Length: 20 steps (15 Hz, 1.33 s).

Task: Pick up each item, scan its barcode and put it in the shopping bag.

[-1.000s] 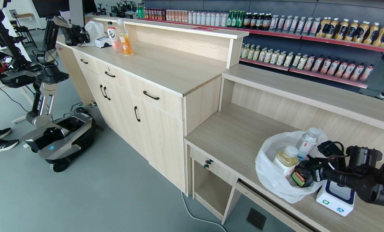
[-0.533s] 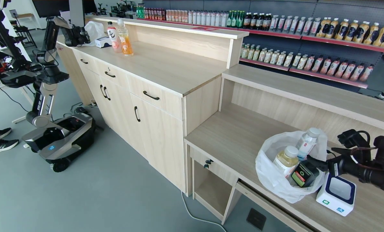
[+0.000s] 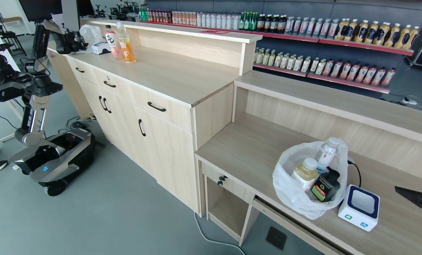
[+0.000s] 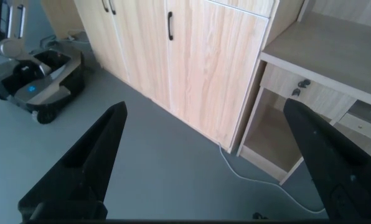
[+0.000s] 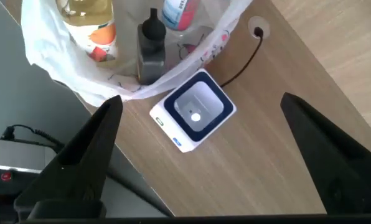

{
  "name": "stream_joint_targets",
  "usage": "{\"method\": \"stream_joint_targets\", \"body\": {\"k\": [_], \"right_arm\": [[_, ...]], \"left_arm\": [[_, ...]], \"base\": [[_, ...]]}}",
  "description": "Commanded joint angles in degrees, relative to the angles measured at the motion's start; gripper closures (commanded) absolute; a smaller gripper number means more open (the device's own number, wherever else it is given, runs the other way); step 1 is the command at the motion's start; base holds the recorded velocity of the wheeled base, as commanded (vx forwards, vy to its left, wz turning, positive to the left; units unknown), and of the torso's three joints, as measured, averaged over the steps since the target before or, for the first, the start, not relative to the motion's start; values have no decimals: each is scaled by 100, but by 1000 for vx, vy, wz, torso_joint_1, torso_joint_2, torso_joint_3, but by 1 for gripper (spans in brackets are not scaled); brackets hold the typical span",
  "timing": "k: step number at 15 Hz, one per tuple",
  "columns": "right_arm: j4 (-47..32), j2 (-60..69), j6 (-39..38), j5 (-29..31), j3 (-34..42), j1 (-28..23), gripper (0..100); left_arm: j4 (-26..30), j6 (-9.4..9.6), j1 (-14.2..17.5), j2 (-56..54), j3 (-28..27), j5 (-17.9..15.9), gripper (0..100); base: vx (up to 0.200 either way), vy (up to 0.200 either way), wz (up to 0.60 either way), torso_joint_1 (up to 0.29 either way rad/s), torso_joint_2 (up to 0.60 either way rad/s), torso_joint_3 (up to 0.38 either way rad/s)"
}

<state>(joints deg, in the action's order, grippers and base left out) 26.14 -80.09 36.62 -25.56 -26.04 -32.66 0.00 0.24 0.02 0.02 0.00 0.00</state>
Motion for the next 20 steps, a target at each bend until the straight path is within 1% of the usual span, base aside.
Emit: {"method": "stream_joint_targets", "body": {"k": [1,2,3,4,5,6,7,9,11,12,13,15,16,17,18,20], "right_arm": [[-126,1039,-217,25,-94,-206,0],[-126,1198,-428,192,-200,-206,0],[-197,1356,-718,482,-244,-206,0],[-443,1488,-1096,790,-296,-206,0],[-821,1628,-1289,992,-376,-206,0],[-1436,1866,-1412,1229,-499,-206,0],[-1779,2077,-1544,1343,-525,-188,0],[-2218,2551,-1728,1563,-507,-74,0],[-2816,3096,-2018,1994,-516,172,0],[-3088,3316,-2045,2047,-499,207,0],[-3106,3562,-2106,2011,-393,339,0],[-2693,4186,-2871,1871,55,884,0],[-2350,4652,-2950,1880,512,1227,0],[-2209,5188,-2915,1924,1022,1561,0],[-2165,5715,-2845,2073,1488,1772,0],[-2148,6585,-2862,2240,2164,1781,0]], "left_arm": [[0,2,6,-2,0,0,0],[0,2,6,-2,0,0,0],[0,2,6,-2,0,0,0],[0,2,6,-2,0,0,0],[0,2,6,-2,0,0,0],[0,2,6,-2,0,0,0],[0,2,6,-2,0,0,0],[0,2,6,-2,0,0,0],[0,2,6,-2,0,0,0],[0,2,6,-2,0,0,0],[0,2,6,-2,0,0,0],[0,2,6,-2,0,0,0],[0,2,6,-2,0,0,0],[0,2,6,-2,0,0,0],[0,2,6,-2,0,0,0],[0,2,6,-2,0,0,0]], "base": [[0,0,-600,2,2,7],[0,0,-600,2,7,7],[0,0,-600,2,-2,7],[0,0,-600,-2,2,2],[0,0,-600,7,2,-2],[0,0,-600,2,7,-2],[0,0,-600,-2,7,-2],[0,0,-600,0,2,0],[0,0,-600,2,0,0],[0,0,-600,2,2,2],[0,0,-600,-2,-2,-7],[0,0,0,0,0,0],[0,0,0,0,0,0],[0,0,0,0,0,0],[0,0,0,0,0,0],[0,0,0,0,0,0]]}}
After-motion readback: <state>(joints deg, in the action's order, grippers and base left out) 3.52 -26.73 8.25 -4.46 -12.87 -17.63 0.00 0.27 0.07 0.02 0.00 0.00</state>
